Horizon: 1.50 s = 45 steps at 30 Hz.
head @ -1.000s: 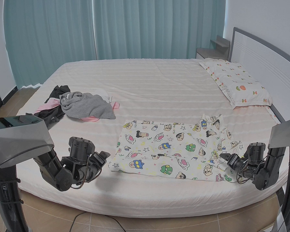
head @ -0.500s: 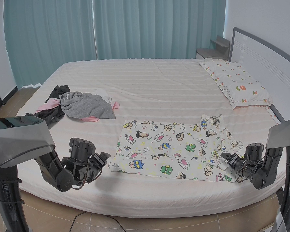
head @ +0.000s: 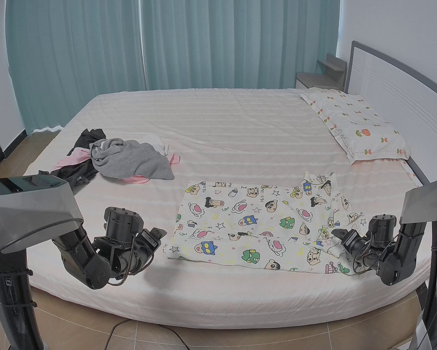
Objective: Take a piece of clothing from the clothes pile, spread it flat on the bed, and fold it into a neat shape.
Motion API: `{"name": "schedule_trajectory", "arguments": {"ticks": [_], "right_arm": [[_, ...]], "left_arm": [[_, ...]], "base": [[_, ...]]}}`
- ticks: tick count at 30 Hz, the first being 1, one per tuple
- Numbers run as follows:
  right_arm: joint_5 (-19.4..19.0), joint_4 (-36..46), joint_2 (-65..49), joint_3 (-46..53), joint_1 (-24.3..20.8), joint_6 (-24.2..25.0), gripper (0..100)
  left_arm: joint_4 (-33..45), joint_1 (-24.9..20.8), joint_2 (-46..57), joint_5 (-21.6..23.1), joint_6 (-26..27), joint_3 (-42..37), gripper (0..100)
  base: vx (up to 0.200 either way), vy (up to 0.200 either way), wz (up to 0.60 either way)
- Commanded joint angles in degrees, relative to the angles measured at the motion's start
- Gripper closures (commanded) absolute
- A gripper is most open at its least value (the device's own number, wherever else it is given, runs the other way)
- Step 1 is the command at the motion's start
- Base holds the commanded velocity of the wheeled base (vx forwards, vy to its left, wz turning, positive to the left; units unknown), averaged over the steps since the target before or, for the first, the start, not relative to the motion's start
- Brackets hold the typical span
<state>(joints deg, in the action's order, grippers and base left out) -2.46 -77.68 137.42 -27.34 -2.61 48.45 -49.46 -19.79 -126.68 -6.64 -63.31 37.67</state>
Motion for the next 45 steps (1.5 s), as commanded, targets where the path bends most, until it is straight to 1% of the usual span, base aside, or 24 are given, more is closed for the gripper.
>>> {"name": "schedule_trajectory", "arguments": {"ticks": [1, 4, 8, 13, 15, 16, 17, 22, 28, 35, 36, 40, 45], "right_arm": [[0.1, 0.1, 0.5, 0.2, -0.2, -0.4, 100], [1.1, 0.0, 0.7, 0.5, -0.3, -1.8, 100], [2.1, -0.2, 0.6, 0.7, -0.3, -1.9, 100], [3.7, -0.5, -1.0, 2.6, -1.3, -2.0, 100], [5.6, -1.6, -3.0, 4.1, -2.2, -2.0, 100], [5.6, -1.6, -3.0, 4.1, -2.2, -2.0, 100], [6.6, -2.7, -4.3, 5.5, -3.2, -2.0, 100], [7.7, -5.3, -6.9, 8.4, -5.4, -2.0, 100], [14.5, -5.5, -7.5, 8.8, -8.8, -2.4, 100], [19.1, -5.6, -8.6, 9.0, -12.0, -4.1, 100], [19.1, -5.6, -8.6, 9.0, -12.0, -4.1, 100], [22.9, -5.7, -8.8, 10.6, -13.7, -7.1, 100], [25.8, -5.8, -9.7, 12.4, -15.2, -10.2, 100]], "left_arm": [[-0.1, 0.0, -0.3, 0.0, 0.0, -0.1, 0], [-0.2, 0.1, 0.0, -0.8, 0.0, -0.1, 0], [-0.2, 0.1, 0.0, -1.1, -0.2, -0.1, 0], [-0.2, 0.3, 0.0, -1.2, -0.2, -0.1, 0], [-0.2, 0.4, 0.0, -1.2, -0.2, -0.1, 0], [-0.2, 0.4, 0.0, -1.2, -0.2, -0.1, 0], [-0.2, 0.4, -0.1, -1.2, -0.2, -0.1, 0], [-0.2, 0.4, -0.1, -1.1, -0.2, -0.1, 0], [-0.2, 0.4, -0.1, -1.2, -0.2, -0.1, 0], [-0.2, 0.4, -0.1, -1.1, 0.0, -0.1, 0], [-0.2, 0.4, -0.1, -1.1, 0.0, -0.1, 0], [-0.2, 0.4, -0.1, -1.1, 0.0, -0.1, 0], [-0.2, 0.4, -0.2, -1.1, 0.0, -0.1, 0]], "base": [[0.000, 0.000, 0.00], [0.000, 0.000, 0.00], [0.000, 0.000, 0.00], [0.000, 0.000, 0.00], [0.000, 0.000, 0.00], [0.000, 0.000, 0.00], [0.000, 0.000, 0.00], [0.000, 0.000, 0.00], [0.000, 0.000, 0.00], [0.000, 0.000, 0.00], [0.000, 0.000, 0.00], [0.000, 0.000, 0.00], [0.000, 0.000, 0.00]]}}
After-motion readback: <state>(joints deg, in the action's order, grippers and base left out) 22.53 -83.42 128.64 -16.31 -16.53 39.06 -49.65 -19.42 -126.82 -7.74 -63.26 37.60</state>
